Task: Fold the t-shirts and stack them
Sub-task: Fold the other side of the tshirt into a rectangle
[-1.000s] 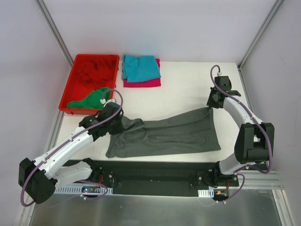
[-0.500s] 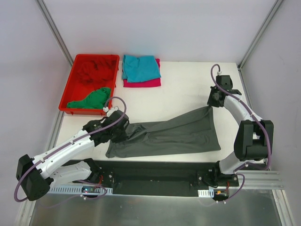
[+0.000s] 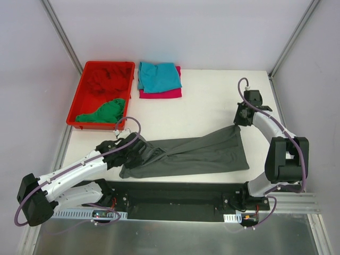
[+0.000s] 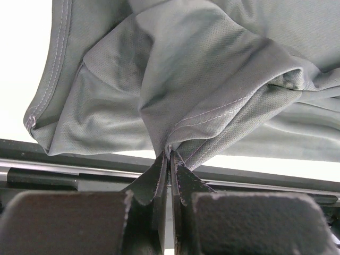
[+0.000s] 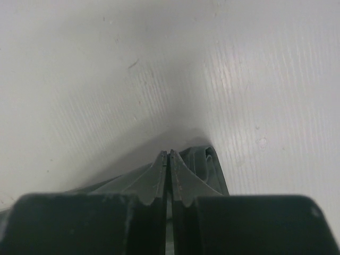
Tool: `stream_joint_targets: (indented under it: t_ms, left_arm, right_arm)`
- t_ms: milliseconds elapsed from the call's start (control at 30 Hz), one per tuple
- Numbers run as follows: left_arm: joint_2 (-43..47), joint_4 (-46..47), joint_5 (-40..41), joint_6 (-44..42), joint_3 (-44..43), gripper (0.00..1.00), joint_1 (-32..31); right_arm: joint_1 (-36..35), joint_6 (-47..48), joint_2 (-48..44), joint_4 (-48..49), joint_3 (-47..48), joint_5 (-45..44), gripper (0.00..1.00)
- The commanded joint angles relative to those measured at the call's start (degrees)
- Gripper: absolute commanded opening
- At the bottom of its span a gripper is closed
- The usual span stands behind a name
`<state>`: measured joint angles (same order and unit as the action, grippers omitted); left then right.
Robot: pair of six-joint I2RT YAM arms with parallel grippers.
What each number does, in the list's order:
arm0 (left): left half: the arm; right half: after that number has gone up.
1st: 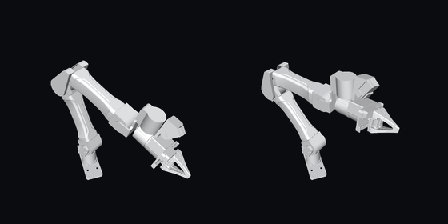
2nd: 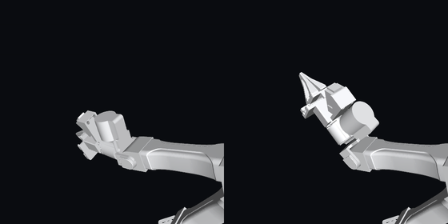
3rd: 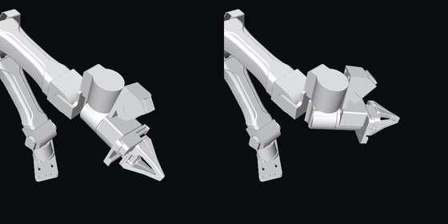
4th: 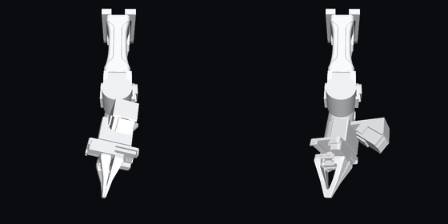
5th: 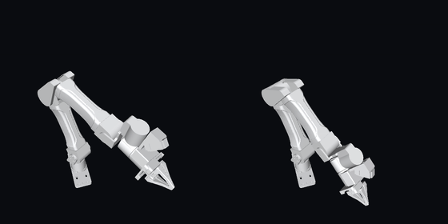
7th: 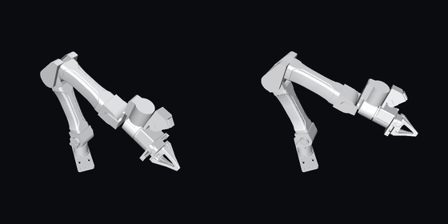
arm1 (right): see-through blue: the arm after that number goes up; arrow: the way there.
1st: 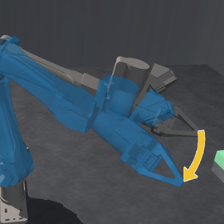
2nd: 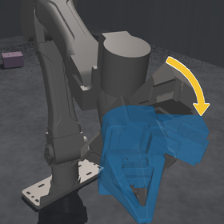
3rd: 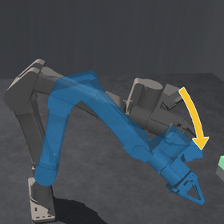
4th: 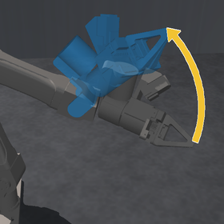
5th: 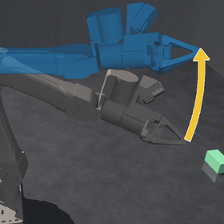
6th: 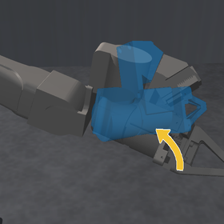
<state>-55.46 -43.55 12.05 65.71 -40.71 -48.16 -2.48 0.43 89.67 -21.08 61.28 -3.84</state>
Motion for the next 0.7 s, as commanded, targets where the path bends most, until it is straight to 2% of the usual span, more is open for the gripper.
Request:
stream_joint_targets:
  t_ms: [0,67,100,133,167,233,267,300,433,467,533,667]
  left_arm:
    - [-0.87,-1.89,-0.01,5.03,1.94,0.0,-1.23]
    - [-1.75,-1.54,-0.54,5.48,2.39,0.02,-1.84]
    - [-1.93,-1.36,-0.98,5.48,2.65,0.09,-2.28]
    - [-2.19,-1.36,-1.24,5.39,2.83,0.19,-2.81]
    - [-2.11,-1.36,-1.33,5.04,2.91,0.24,-3.08]
    - [-1.41,-1.36,-1.59,4.51,3.09,0.36,-3.43]
    - [-0.71,-1.36,-1.68,3.73,3.0,0.41,-3.6]
    - [0.6,-1.36,-1.6,2.76,2.66,0.48,-3.78]
    - [5.0,-1.28,0.15,-1.01,0.99,0.89,-3.87]
    - [5.45,-1.19,1.12,-2.07,0.11,0.99,-3.78]
    - [5.02,-0.4,3.76,-4.62,-2.08,0.99,-3.78]
    - [-1.03,6.79,4.48,-11.46,-5.25,0.99,-1.51]
  right_arm:
    - [0.37,-5.07,-3.89,0.25,-3.7,-2.65,0.06]
    - [0.46,-7.53,-4.85,0.42,-5.54,-5.2,0.1]
    - [0.29,-8.59,-5.72,0.86,-7.38,-7.04,0.15]
    - [0.28,-9.47,-6.43,1.13,-8.44,-8.28,0.23]
    - [0.28,-10.0,-7.39,1.13,-9.32,-9.69,0.33]
    - [0.28,-11.14,-9.5,0.43,-10.21,-12.15,0.44]
    - [0.28,-11.15,-10.73,0.17,-10.47,-13.12,0.55]
    - [0.28,-10.71,-11.79,-0.45,-10.56,-13.91,0.66]
    - [0.28,-8.96,-15.13,-1.77,-10.48,-12.88,0.91]
    - [0.28,-8.08,-15.66,-1.51,-10.39,-10.6,0.94]
    - [-0.07,-6.59,-16.45,-0.2,-10.74,-2.36,0.98]
    - [-3.13,-4.91,-16.9,8.83,-13.98,26.1,0.96]
